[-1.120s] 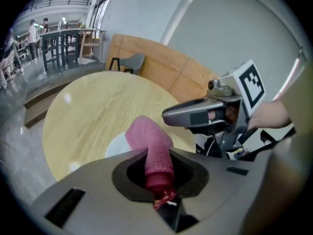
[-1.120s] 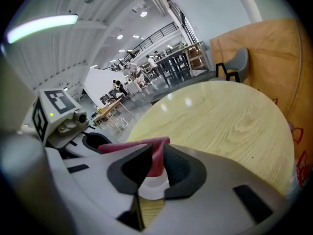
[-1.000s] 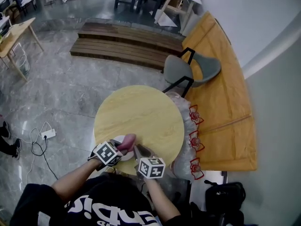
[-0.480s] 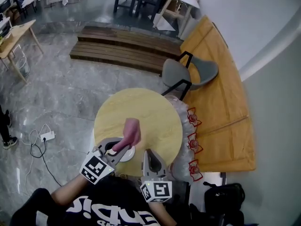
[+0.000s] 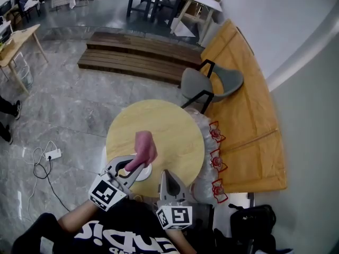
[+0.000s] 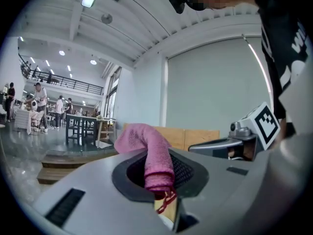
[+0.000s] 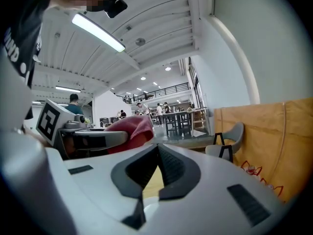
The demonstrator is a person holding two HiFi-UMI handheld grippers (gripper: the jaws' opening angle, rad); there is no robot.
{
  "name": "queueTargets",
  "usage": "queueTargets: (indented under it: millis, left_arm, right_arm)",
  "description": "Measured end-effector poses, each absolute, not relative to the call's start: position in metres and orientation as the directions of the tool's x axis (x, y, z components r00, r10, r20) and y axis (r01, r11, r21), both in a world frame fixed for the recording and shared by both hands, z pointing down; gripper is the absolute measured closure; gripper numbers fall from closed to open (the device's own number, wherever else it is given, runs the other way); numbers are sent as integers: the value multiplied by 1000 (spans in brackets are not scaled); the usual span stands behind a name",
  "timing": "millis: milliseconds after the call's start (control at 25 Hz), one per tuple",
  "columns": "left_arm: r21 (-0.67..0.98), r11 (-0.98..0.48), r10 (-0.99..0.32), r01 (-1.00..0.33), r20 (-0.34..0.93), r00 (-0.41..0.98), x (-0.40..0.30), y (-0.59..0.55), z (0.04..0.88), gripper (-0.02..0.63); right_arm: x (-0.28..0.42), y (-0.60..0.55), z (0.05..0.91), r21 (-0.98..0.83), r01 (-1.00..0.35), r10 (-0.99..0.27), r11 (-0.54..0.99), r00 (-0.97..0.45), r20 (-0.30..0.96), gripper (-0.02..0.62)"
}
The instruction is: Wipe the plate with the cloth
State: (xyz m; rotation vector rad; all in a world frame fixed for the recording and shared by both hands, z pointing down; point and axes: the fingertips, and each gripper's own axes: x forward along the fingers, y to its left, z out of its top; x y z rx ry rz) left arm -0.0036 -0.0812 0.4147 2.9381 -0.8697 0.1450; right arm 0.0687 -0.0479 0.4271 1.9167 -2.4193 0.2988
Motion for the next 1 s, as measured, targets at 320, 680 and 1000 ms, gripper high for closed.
queueTargets:
  millis: [320,680,1000]
  left_arm:
    - [49,-833,-544,-551,114,832,-5,-76,408,554]
    - [48,-829,-550,-558,113,827,-7,-67,418,554]
    - [43,-829,-550,-557,114,827,-1,-62,424,554]
  right_arm:
    - [56,-45,422,-132,-959,-952,250,-268,145,574]
    - [54,-35,423,-148,-956,-950,254,-275,150,574]
    - [61,-30,427,-154,-956,-949,249,-273,157,574]
